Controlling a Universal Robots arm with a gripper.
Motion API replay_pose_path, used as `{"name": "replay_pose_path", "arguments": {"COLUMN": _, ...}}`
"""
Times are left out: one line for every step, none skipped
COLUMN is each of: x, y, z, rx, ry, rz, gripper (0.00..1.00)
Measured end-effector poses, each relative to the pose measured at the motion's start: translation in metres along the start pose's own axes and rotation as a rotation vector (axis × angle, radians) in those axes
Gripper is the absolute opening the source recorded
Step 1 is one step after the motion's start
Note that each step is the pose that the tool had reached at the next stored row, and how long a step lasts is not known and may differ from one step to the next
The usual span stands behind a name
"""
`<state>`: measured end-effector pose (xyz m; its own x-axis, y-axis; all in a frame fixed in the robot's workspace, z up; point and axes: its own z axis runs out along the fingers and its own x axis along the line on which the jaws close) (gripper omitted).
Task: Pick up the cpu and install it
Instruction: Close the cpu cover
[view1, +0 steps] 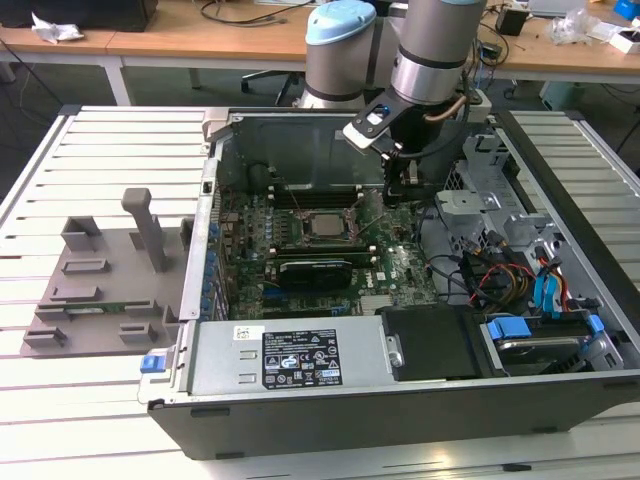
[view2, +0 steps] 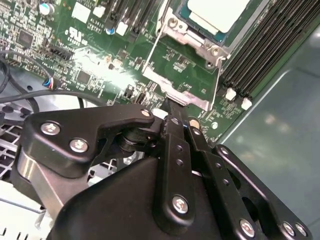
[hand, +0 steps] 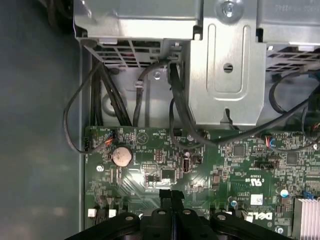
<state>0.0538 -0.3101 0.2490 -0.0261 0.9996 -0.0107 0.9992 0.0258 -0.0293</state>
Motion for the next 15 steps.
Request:
{"name": "replay_pose_path", "arguments": {"x": 0.0, "y": -0.0013, "z": 0.0, "rx": 0.0, "ry": 0.0, "rz": 0.0, "gripper": 0.11}}
{"name": "replay_pose_path", "arguments": {"x": 0.0001, "y": -0.0026, "z": 0.0001, "rx": 0.0, "ry": 0.0001, "rz": 0.0, "gripper": 0.11}}
{"name": "replay_pose_path", "arguments": {"x": 0.0001, "y": -0.0039, "z": 0.0001, "rx": 0.0, "ry": 0.0001, "rz": 0.0, "gripper": 0.11}}
{"name": "replay_pose_path", "arguments": {"x": 0.0001, "y": -0.0051, "z": 0.0002, "rx": 0.0, "ry": 0.0, "rz": 0.0, "gripper": 0.11}}
{"name": "replay_pose_path", "arguments": {"x": 0.0002, "y": -0.0062, "z": 0.0002, "rx": 0.0, "ry": 0.0001, "rz": 0.0, "gripper": 0.11}}
{"name": "replay_pose_path", "arguments": {"x": 0.0002, "y": -0.0072, "z": 0.0002, "rx": 0.0, "ry": 0.0001, "rz": 0.0, "gripper": 0.11}}
{"name": "replay_pose_path", "arguments": {"x": 0.0002, "y": -0.0083, "z": 0.0003, "rx": 0.0, "ry": 0.0001, "rz": 0.0, "gripper": 0.11}}
{"name": "replay_pose_path", "arguments": {"x": 0.0003, "y": -0.0095, "z": 0.0003, "rx": 0.0, "ry": 0.0001, "rz": 0.0, "gripper": 0.11}}
{"name": "replay_pose_path", "arguments": {"x": 0.0003, "y": -0.0107, "z": 0.0004, "rx": 0.0, "ry": 0.0001, "rz": 0.0, "gripper": 0.11}}
{"name": "replay_pose_path", "arguments": {"x": 0.0003, "y": -0.0118, "z": 0.0004, "rx": -0.0001, "ry": 0.0001, "rz": 0.0, "gripper": 0.11}}
{"name": "replay_pose_path", "arguments": {"x": 0.0003, "y": -0.0128, "z": 0.0004, "rx": 0.0, "ry": 0.0001, "rz": 0.0, "gripper": 0.11}}
{"name": "replay_pose_path", "arguments": {"x": 0.0004, "y": -0.0138, "z": 0.0005, "rx": 0.0, "ry": 0.0001, "rz": 0.0, "gripper": 0.11}}
{"name": "replay_pose_path", "arguments": {"x": 0.0004, "y": -0.0149, "z": 0.0005, "rx": 0.0, "ry": 0.0001, "rz": 0.0, "gripper": 0.11}}
{"name": "replay_pose_path", "arguments": {"x": 0.0004, "y": -0.0161, "z": 0.0005, "rx": 0.0, "ry": 0.0001, "rz": 0.0, "gripper": 0.11}}
{"name": "replay_pose_path", "arguments": {"x": 0.0005, "y": -0.0174, "z": 0.0006, "rx": 0.0, "ry": 0.0001, "rz": 0.0, "gripper": 0.11}}
